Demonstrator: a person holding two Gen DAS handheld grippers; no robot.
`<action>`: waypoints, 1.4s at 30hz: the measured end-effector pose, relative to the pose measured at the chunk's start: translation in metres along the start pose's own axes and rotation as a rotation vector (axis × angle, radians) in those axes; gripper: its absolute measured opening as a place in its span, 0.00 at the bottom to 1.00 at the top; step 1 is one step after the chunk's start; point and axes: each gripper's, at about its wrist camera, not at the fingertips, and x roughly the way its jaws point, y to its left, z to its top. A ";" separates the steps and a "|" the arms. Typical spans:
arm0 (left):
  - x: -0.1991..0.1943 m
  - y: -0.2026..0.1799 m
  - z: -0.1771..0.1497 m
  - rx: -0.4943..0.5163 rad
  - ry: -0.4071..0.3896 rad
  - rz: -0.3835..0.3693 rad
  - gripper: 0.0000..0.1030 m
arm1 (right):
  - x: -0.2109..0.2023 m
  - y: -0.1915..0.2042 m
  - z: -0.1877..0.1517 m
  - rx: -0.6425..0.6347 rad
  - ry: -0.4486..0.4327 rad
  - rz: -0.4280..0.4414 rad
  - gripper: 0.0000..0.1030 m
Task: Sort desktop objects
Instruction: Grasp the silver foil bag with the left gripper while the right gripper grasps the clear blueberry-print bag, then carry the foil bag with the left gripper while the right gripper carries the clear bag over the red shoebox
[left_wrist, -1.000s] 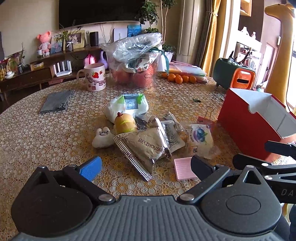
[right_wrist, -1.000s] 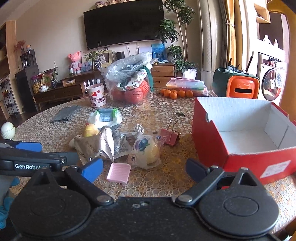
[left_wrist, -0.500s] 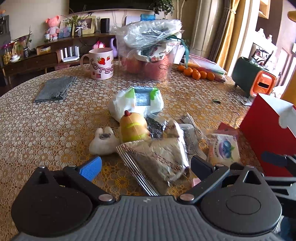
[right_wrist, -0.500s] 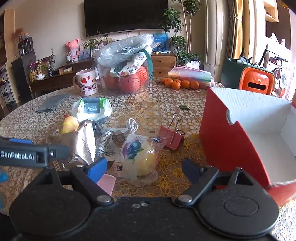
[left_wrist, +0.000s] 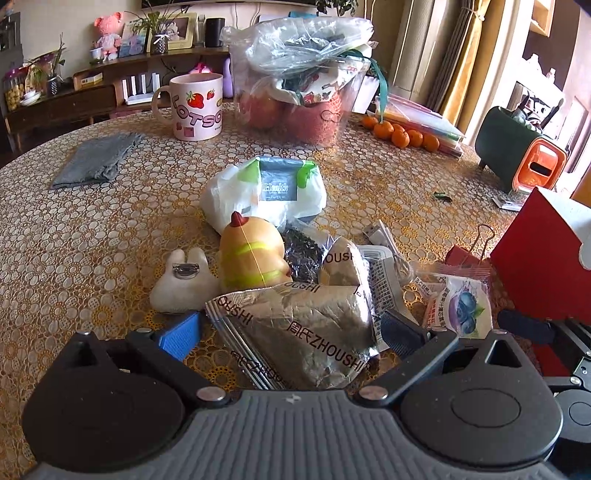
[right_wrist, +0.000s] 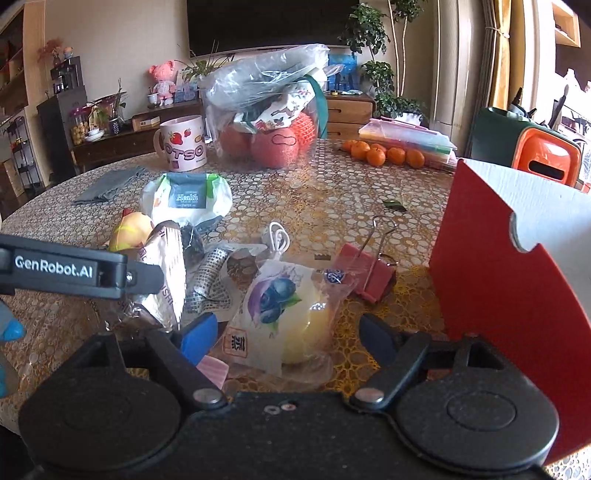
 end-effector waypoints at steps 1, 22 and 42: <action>0.001 0.000 -0.001 -0.004 0.002 0.001 1.00 | 0.003 0.000 0.000 -0.002 0.002 0.000 0.80; -0.009 -0.010 -0.006 0.021 -0.001 -0.027 0.62 | 0.007 -0.005 0.001 0.055 0.027 0.027 0.57; -0.054 -0.012 -0.015 0.034 -0.042 -0.013 0.52 | -0.047 -0.022 -0.001 0.078 -0.017 0.025 0.51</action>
